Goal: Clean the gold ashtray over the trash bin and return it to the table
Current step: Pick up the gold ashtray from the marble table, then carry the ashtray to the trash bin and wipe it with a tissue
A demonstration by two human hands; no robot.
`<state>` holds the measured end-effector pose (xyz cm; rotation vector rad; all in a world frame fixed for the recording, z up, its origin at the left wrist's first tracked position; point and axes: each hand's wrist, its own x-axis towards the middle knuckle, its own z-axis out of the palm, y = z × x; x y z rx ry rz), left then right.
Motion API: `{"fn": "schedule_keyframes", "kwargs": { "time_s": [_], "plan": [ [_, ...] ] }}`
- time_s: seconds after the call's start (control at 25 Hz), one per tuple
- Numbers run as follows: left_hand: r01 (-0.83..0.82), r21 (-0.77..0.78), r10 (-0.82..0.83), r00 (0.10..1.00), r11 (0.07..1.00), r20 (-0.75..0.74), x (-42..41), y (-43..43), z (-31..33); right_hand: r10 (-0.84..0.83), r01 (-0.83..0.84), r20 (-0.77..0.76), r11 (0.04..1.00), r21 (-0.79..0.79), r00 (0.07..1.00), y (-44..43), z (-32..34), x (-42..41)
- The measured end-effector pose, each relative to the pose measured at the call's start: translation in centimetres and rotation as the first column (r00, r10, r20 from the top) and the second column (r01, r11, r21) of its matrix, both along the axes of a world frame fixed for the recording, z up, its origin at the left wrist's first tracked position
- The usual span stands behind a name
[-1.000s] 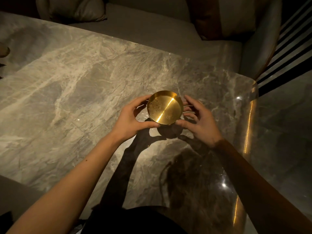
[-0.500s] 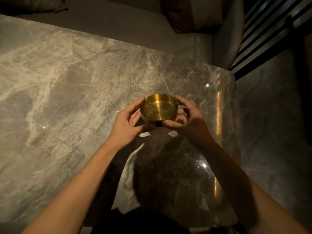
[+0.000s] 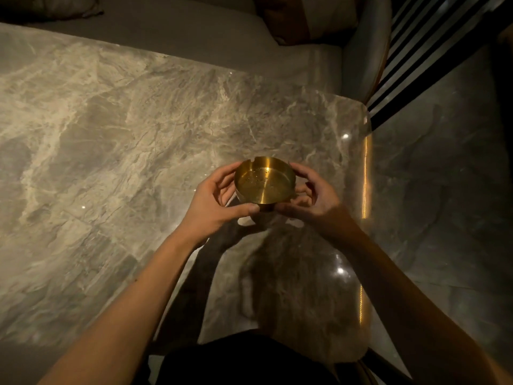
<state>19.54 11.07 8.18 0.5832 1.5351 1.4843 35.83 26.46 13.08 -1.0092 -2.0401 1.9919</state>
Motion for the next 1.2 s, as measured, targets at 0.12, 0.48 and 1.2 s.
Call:
{"fn": "schedule_keyframes", "kwargs": {
  "time_s": [0.12,0.48,1.2],
  "plan": [
    [-0.007,-0.041,0.002,0.993,0.999,-0.116,5.5,3.5,0.6,-0.004,0.004,-0.023,1.0,0.009,1.0,3.5,-1.2,5.4],
    [0.074,-0.13,-0.098,0.977,0.989,-0.188,19.5,13.0,2.1,-0.043,0.049,-0.035,0.984,0.169,0.998,12.2,-2.7,20.3],
    [0.336,-0.3,-0.328,0.941,0.893,0.079,27.0,18.5,-4.7,-0.299,0.31,0.191,0.95,-0.033,0.935,13.1,-7.6,30.2]
  ]
}}
